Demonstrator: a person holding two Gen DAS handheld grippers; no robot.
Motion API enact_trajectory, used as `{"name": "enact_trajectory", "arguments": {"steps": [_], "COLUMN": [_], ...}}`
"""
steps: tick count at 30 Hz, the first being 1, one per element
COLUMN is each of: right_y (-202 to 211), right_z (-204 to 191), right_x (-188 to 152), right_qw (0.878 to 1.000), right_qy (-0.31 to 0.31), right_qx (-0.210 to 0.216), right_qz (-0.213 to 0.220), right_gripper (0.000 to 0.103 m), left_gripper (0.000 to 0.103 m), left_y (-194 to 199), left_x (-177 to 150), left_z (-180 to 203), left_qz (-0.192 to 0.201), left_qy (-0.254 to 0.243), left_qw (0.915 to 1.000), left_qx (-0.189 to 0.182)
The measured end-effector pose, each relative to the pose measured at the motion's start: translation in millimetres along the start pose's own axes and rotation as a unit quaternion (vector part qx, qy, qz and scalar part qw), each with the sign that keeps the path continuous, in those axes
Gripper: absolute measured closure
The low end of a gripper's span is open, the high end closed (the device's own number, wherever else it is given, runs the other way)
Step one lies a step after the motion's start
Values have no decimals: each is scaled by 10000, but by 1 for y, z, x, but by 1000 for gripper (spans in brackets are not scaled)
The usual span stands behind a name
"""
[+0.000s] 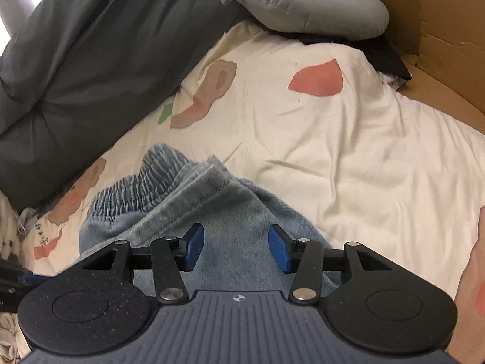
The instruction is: Fold clothes
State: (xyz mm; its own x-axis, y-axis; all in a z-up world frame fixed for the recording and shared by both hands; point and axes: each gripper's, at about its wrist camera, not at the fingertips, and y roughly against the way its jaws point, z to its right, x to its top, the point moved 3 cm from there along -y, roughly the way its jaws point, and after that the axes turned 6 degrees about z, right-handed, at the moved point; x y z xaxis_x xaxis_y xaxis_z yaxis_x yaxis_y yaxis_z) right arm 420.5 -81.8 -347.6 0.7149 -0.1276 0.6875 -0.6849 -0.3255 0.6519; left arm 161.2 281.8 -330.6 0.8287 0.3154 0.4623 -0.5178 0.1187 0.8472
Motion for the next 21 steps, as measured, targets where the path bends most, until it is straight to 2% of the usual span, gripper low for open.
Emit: {"name": "enact_trajectory", "arguments": {"steps": [3, 6, 11, 21], "right_y": [1, 0, 0, 4], "right_z": [-1, -2, 0, 7], "right_x": [6, 11, 16, 21], "right_qw": [10000, 9999, 9992, 9956], "right_qy": [22, 64, 235, 658], "right_qx": [14, 28, 183, 598], "right_qz": [94, 149, 267, 308], "right_gripper": [49, 49, 49, 49], "left_gripper": [84, 90, 90, 90], "left_y": [2, 4, 3, 4], "left_x": [-1, -2, -4, -9], "left_z": [-1, -2, -4, -14], "left_qz": [34, 79, 126, 317], "left_qy": [-50, -48, -48, 275], "left_qw": [10000, 10000, 9999, 9985], "left_qx": [9, -33, -85, -344]}}
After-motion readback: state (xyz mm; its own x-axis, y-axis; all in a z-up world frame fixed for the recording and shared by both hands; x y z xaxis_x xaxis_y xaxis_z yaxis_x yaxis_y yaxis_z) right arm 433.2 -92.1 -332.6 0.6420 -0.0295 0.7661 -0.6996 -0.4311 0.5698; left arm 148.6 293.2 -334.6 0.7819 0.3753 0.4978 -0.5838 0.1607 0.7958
